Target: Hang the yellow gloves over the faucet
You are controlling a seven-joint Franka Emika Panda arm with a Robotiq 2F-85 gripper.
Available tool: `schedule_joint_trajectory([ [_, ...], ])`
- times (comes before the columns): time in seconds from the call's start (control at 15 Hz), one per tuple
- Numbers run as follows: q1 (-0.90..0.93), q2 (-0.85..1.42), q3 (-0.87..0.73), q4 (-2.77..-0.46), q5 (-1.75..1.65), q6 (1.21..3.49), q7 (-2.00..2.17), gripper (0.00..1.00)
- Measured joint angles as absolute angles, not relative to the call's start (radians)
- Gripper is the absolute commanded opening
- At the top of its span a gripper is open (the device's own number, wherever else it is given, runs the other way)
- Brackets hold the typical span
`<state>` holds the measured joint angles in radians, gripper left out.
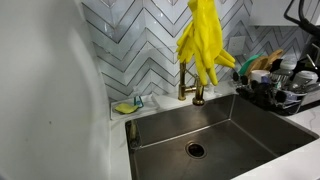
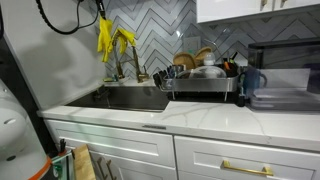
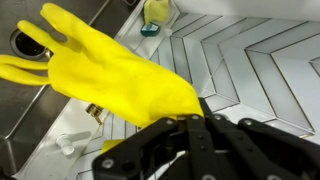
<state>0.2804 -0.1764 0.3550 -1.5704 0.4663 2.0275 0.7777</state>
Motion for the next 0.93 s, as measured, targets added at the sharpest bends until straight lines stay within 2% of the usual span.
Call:
schedule_joint_trajectory([
  [0.47,0.305,-0.14,0.4,-1.571,0.469,2.297,0.91,0.0],
  [0.93,0.283,-0.085,0.388,-1.624,0.282,2.628,1.082,0.0],
])
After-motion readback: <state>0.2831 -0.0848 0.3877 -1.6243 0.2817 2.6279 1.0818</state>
